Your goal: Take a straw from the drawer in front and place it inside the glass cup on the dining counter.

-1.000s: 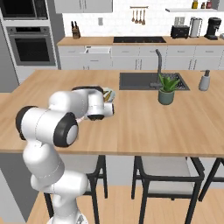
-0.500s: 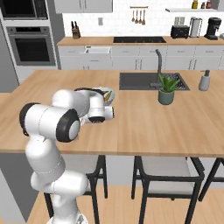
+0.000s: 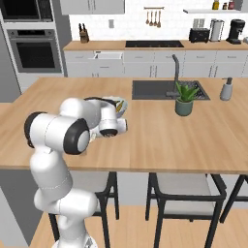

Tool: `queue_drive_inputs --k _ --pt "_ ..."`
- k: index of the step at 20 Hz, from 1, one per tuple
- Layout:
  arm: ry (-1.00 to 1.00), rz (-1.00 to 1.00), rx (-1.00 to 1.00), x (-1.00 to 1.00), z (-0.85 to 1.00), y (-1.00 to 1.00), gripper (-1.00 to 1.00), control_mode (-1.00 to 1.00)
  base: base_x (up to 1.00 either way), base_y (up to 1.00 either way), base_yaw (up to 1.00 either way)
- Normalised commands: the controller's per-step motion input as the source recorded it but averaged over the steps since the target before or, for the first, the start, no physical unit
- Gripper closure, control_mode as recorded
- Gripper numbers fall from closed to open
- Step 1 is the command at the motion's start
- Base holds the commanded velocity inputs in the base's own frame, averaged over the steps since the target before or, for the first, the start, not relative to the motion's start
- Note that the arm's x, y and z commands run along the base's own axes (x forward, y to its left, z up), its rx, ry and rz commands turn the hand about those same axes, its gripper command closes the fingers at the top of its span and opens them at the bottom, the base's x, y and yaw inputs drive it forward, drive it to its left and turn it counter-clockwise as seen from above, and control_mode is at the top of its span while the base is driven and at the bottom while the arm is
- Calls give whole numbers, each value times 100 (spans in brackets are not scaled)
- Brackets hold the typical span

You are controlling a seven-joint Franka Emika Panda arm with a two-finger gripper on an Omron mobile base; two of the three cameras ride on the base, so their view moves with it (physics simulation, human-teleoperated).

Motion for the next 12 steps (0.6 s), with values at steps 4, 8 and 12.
queue_drive_inputs --k 4,8,12 --pt "-7 0 0 -26 26 -4 -100 -100 0 0 0" --pt "-12 0 0 -42 80 -4 -100 -100 0 0 0" --pt "-17 0 0 -38 100 0 -100 -100 0 0 0"
